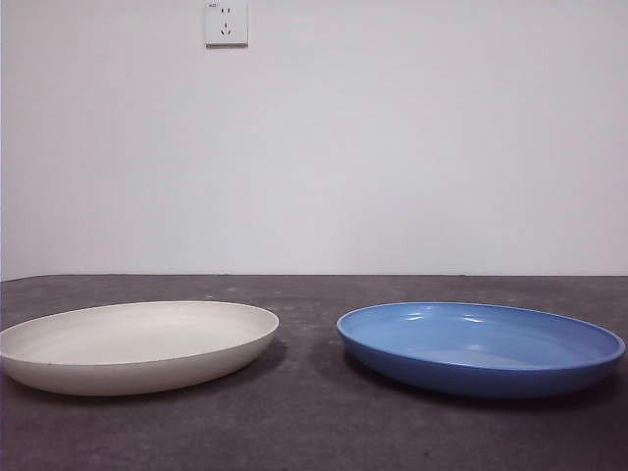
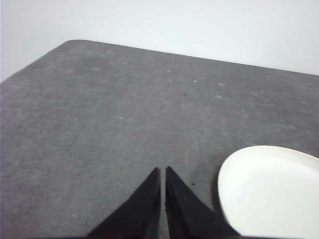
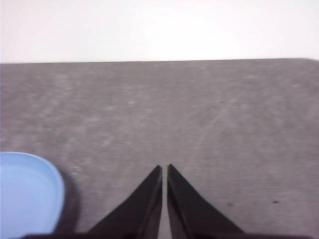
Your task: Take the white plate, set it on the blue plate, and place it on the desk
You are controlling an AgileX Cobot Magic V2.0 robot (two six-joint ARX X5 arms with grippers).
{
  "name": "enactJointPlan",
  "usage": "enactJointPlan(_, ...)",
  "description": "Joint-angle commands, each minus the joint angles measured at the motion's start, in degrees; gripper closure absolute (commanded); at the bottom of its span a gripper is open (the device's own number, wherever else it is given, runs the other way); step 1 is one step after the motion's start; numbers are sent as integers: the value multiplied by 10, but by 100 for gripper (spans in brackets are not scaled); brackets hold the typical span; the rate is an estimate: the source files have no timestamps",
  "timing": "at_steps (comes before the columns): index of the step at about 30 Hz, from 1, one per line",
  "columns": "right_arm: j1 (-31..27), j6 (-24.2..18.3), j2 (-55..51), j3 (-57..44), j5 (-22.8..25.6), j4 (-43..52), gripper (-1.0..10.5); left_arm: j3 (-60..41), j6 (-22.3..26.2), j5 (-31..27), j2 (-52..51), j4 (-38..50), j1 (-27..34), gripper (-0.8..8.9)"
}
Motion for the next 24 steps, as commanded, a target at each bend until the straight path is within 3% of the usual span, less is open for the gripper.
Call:
enactJointPlan(1,0,43,-1,-2,-12,9,936,-10,-5,12,-1,8,-1,797)
enactJointPlan(14,0,167,11,78,-12,6,936,88,-49,-3,54,28,-28,797)
enactJointPlan(19,6,177,56,146,-23,-30,936,163,-51,-10,114,24,-35,797)
enactJointPlan(24,17,176,122,223,-67,-70,936,261,-40,-2,188,-4,-42,797)
